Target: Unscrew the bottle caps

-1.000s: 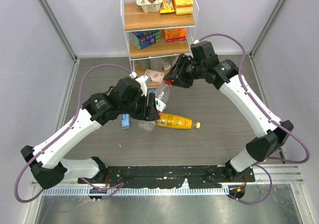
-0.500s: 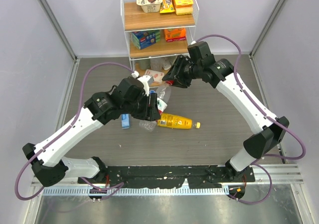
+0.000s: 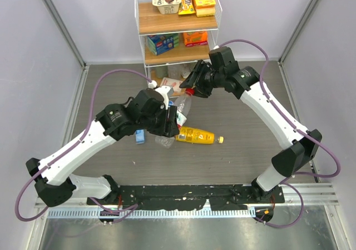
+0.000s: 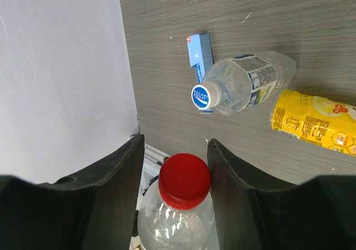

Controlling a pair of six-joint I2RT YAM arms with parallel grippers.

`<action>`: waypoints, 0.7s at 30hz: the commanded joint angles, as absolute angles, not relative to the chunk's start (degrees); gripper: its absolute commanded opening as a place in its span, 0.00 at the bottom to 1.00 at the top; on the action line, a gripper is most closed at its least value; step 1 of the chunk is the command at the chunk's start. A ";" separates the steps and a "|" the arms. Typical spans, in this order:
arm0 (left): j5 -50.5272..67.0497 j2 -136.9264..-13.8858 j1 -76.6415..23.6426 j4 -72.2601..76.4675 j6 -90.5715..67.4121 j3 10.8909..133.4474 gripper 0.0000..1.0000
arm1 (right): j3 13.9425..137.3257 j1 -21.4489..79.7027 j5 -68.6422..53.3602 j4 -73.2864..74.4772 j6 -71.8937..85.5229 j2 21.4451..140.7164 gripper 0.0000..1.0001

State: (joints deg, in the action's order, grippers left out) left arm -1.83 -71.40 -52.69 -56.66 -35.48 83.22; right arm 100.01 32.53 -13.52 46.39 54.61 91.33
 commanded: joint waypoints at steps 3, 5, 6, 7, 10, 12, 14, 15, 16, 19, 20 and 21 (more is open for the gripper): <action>-4.22 -71.37 -54.49 -57.74 -34.89 85.34 0.00 | 99.14 32.78 -11.60 42.27 56.51 88.33 0.50; -4.83 -71.54 -54.93 -58.18 -34.80 85.52 0.00 | 98.62 32.70 -10.81 42.19 57.04 87.72 0.47; -5.18 -71.63 -55.28 -58.18 -34.80 85.60 0.00 | 98.00 32.78 -10.29 42.19 57.13 87.28 0.43; -5.53 -71.72 -55.46 -58.36 -34.89 85.69 0.00 | 97.91 32.78 -10.11 41.93 57.30 87.19 0.34; -6.59 -71.89 -56.07 -58.88 -34.98 85.96 0.00 | 97.82 32.78 -10.28 42.01 57.30 86.92 0.15; -6.94 -72.07 -56.25 -59.15 -35.07 86.22 0.00 | 97.82 32.70 -10.55 41.66 57.04 86.84 0.05; -7.03 -72.33 -56.34 -59.15 -35.24 86.48 0.00 | 97.56 32.70 -10.90 40.79 56.52 86.40 0.02; -7.12 -72.42 -56.25 -59.06 -35.33 86.66 0.00 | 97.65 32.78 -11.07 40.61 56.25 86.05 0.02; -7.12 -72.33 -56.34 -58.98 -35.42 86.66 0.00 | 97.47 32.78 -11.16 40.17 55.81 85.78 0.02; -6.95 -72.16 -56.34 -58.71 -35.77 87.01 0.00 | 97.21 32.78 -11.51 39.47 54.76 84.56 0.02; -6.94 -72.16 -56.34 -58.71 -35.86 87.10 0.00 | 96.95 32.70 -11.69 38.42 53.97 84.29 0.02; -6.77 -72.16 -56.25 -58.71 -36.03 87.27 0.00 | 95.99 32.78 -12.82 37.45 53.53 83.24 0.02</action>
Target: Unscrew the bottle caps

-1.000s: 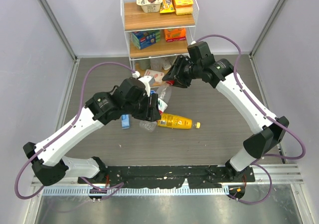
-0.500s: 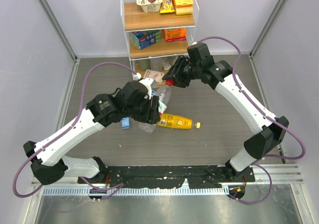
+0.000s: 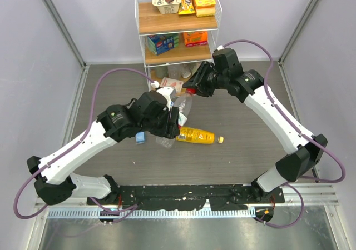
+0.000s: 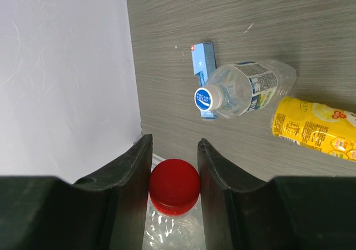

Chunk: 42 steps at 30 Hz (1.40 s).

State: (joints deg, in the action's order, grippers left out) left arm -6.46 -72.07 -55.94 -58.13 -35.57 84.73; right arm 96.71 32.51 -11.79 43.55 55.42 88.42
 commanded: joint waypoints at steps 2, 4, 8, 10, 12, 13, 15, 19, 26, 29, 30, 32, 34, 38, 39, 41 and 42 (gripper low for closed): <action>-6.42 -72.07 -56.25 -58.80 -36.12 87.63 0.00 | 93.71 32.78 -14.75 33.23 52.21 81.31 0.02; -5.89 -72.07 -56.34 -58.80 -36.38 87.98 0.00 | 92.03 32.78 -16.16 30.51 51.59 79.81 0.02; -4.40 -71.90 -56.34 -58.01 -37.18 88.07 0.00 | 88.52 32.78 -20.20 25.76 51.68 77.53 0.02; -3.43 -71.46 -56.34 -57.13 -37.70 87.81 0.00 | 86.32 32.70 -22.92 22.43 52.29 76.38 0.02; -2.20 -70.75 -56.34 -55.73 -38.23 87.28 0.00 | 84.04 32.52 -26.34 17.77 53.26 75.33 0.02; -1.59 -70.40 -56.34 -55.37 -38.41 87.19 0.00 | 83.33 32.52 -28.28 14.36 53.26 74.71 0.02; -0.79 -69.79 -56.34 -54.50 -38.93 86.84 0.00 | 83.06 32.52 -30.22 13.28 52.65 73.66 0.02; 1.91 -67.51 -56.34 -51.25 -39.99 84.91 0.00 | 83.76 32.17 -35.67 12.40 49.31 72.16 0.02; 7.72 -63.11 -56.34 -44.13 -40.17 80.78 0.00 | 79.63 30.15 -42.71 2.05 52.81 68.82 0.02; 11.41 -62.75 -56.34 -41.76 -40.43 79.72 0.00 | 78.58 29.80 -46.31 -1.48 54.23 68.29 0.02; 12.73 -62.58 -56.25 -40.53 -40.52 79.37 0.00 | 78.40 29.71 -47.80 -2.89 54.58 68.20 0.02; 14.85 -62.05 -56.34 -38.51 -40.87 78.67 0.00 | 78.14 29.53 -49.47 -4.12 54.84 67.94 0.02; 17.13 -61.26 -56.34 -35.09 -41.31 77.26 0.00 | 77.52 29.36 -51.14 -6.67 55.63 67.50 0.02; 19.51 -58.72 -56.25 -28.31 -42.10 74.10 0.00 | 75.68 28.22 -52.73 -10.88 56.42 65.92 0.02; 19.86 -58.36 -56.34 -27.17 -42.19 73.66 0.00 | 75.15 27.86 -53.17 -12.03 57.47 65.74 0.02; 20.91 -58.10 -56.42 -25.41 -42.36 72.86 0.00 | 74.71 27.60 -55.10 -16.77 59.40 65.83 0.02; 21.61 -58.27 -56.34 -24.88 -42.45 72.77 0.00 | 74.79 27.60 -56.24 -17.13 59.67 66.18 0.02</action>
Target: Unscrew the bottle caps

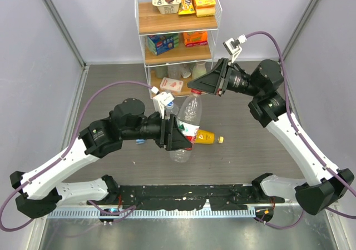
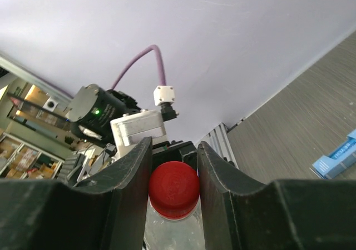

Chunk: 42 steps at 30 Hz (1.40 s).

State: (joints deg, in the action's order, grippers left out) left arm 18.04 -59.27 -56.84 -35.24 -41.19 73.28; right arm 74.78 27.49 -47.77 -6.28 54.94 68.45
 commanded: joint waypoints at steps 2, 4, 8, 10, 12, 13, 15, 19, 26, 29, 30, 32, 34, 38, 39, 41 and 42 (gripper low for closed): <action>23.46 -58.80 -56.34 -23.91 -42.71 72.77 0.00 | 75.06 27.51 -58.09 -19.07 60.82 66.62 0.02; 24.87 -59.15 -56.34 -23.12 -43.06 72.86 0.00 | 75.41 27.51 -59.67 -20.39 61.87 67.06 0.02; 24.87 -59.33 -56.34 -22.24 -43.15 72.69 0.00 | 75.76 27.07 -61.43 -20.65 62.14 67.67 0.02; 24.26 -59.15 -56.34 -22.06 -43.15 72.51 0.00 | 75.85 26.37 -61.44 -20.39 62.14 67.85 0.04; 23.82 -59.06 -56.34 -22.15 -43.07 72.42 0.00 | 76.02 25.58 -61.08 -19.60 62.23 67.85 0.13; 23.56 -59.06 -56.34 -22.24 -43.07 72.42 0.00 | 76.11 25.23 -61.08 -19.43 62.23 67.85 0.14; 23.03 -58.89 -56.34 -22.59 -42.89 72.42 0.00 | 76.64 24.00 -60.91 -18.63 62.31 67.94 0.21; 22.41 -58.45 -56.34 -23.03 -42.63 71.81 0.00 | 79.09 21.54 -60.91 -16.88 62.40 68.46 0.40; 21.27 -57.75 -56.34 -24.34 -42.63 70.84 0.00 | 81.30 19.34 -57.49 -8.99 59.16 67.94 0.84; 20.48 -57.83 -56.34 -26.45 -42.01 71.63 0.00 | 83.05 18.99 -55.03 -3.00 55.04 67.33 1.00; 20.13 -57.75 -56.34 -27.41 -41.66 71.89 0.00 | 83.14 18.98 -53.63 -0.38 54.41 66.98 1.00; 19.69 -57.74 -56.34 -29.17 -41.05 72.42 0.00 | 83.67 18.90 -51.08 4.19 52.48 66.54 1.00; 18.55 -57.83 -56.34 -31.19 -40.17 72.77 0.00 | 84.28 18.90 -47.74 9.21 50.46 66.10 1.00; 13.98 -58.27 -56.25 -36.64 -38.85 73.91 0.00 | 86.83 18.90 -41.23 19.05 46.42 65.22 1.00; 12.93 -58.53 -56.34 -37.69 -38.50 74.35 0.00 | 88.40 18.90 -38.26 22.20 45.97 65.13 1.00; 9.60 -59.32 -56.34 -40.68 -38.06 75.40 0.00 | 90.60 18.90 -34.39 27.91 44.92 64.86 1.00; 8.88 -59.85 -56.34 -42.35 -37.53 75.85 0.00 | 91.49 18.90 -32.80 29.69 43.69 64.95 1.00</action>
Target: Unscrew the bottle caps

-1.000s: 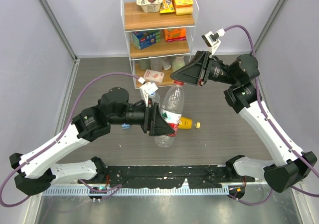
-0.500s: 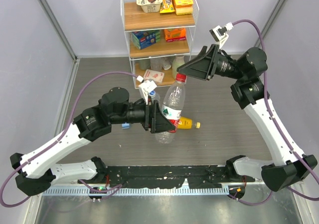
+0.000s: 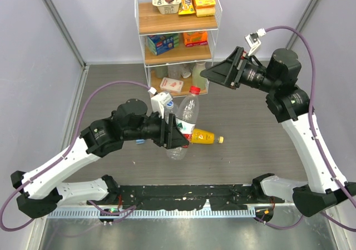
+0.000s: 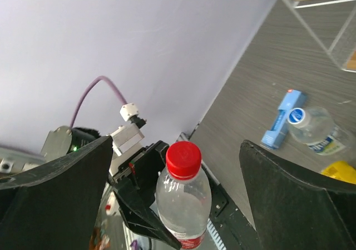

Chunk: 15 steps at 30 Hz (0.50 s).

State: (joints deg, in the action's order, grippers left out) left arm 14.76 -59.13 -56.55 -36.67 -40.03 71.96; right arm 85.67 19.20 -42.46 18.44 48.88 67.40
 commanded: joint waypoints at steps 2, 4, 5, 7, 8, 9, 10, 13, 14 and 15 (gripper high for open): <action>7.48 -60.99 -56.34 -44.37 -36.30 76.99 0.00 | 94.56 18.90 -29.10 35.32 42.72 65.30 1.00; 5.98 -62.22 -56.43 -46.40 -35.16 78.13 0.00 | 95.88 18.98 -27.69 38.49 42.28 65.74 1.00; 4.76 -63.10 -56.69 -47.45 -34.72 78.92 0.00 | 96.32 18.98 -26.47 40.76 42.19 66.35 1.00; 0.46 -64.59 -58.17 -50.70 -33.84 80.94 0.00 | 97.82 19.16 -24.79 44.01 42.19 67.75 1.00; -2.95 -65.21 -58.88 -52.02 -33.40 81.90 0.00 | 99.48 19.33 -24.18 45.51 42.36 68.55 1.00; -5.42 -65.82 -59.58 -53.34 -33.22 82.61 0.00 | 100.36 19.42 -21.91 48.75 42.62 69.86 1.00; -7.36 -66.35 -60.20 -54.22 -33.22 83.31 0.00 | 102.46 19.77 -20.06 50.17 42.97 70.57 1.00; -12.99 -68.11 -61.08 -56.77 -33.66 85.51 0.00 | 106.08 20.65 -18.02 54.57 44.12 73.99 1.00; -15.01 -68.81 -61.52 -57.73 -33.92 86.65 0.00 | 107.39 21.61 -17.15 55.19 44.82 74.53 1.00; -16.33 -69.43 -61.96 -58.44 -34.01 87.36 0.00 | 107.92 22.06 -16.70 55.20 45.43 75.58 1.00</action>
